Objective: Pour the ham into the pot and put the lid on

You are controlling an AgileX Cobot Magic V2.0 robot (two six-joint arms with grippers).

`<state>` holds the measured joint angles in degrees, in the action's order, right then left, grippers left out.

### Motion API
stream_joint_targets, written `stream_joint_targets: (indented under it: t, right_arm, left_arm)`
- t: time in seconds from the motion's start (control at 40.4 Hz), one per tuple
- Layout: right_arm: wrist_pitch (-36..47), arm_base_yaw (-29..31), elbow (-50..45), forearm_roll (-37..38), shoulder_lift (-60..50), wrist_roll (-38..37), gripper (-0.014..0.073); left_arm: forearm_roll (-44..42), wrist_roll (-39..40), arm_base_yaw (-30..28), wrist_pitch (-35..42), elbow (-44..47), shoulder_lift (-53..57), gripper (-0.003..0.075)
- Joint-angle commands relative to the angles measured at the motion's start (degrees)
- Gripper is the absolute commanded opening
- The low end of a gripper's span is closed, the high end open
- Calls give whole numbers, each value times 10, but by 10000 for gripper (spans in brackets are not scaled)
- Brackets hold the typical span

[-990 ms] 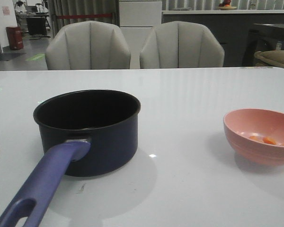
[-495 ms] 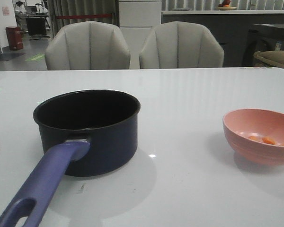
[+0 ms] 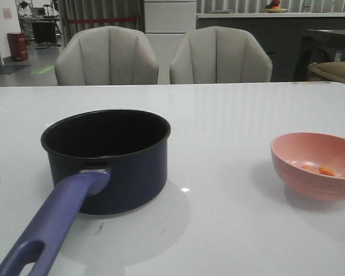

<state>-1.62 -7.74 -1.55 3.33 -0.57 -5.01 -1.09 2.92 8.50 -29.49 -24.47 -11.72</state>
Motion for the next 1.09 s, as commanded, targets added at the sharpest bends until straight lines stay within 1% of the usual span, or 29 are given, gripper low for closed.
stream_joint_targets:
  t: [0.0,0.074,0.173,0.396,0.569,0.643,0.718,0.891,0.965,1.064]
  right_arm:
    - [50,4,3,7,-12,4,146]
    - [50,4,3,7,-12,4,146]
    - [50,4,3,7,-12,4,146]
    - [57,4,3,7,-12,4,146]
    - [128,5,10,10,-11,26,146]
    - [100,5,36,10,-5,26,146]
    - [44,5,80,11,18,31,146]
    - [-65,5,194,10,148,31,146]
    - [-93,5,220,-5,202,31,146]
    - [-93,5,228,-11,250,31,146]
  left_arm:
    - [-9,1,23,40,12,50,382]
    - [-9,1,33,68,25,92,382]
    - [-9,1,36,77,35,124,382]
    - [-7,1,36,78,40,127,382]
    - [-7,1,36,81,41,127,382]
    - [-7,1,36,81,41,127,382]
    - [-7,1,36,81,41,127,382]
    - [-7,1,36,81,41,127,382]
    - [-7,1,36,81,41,127,382]
    - [-7,1,36,82,41,127,382]
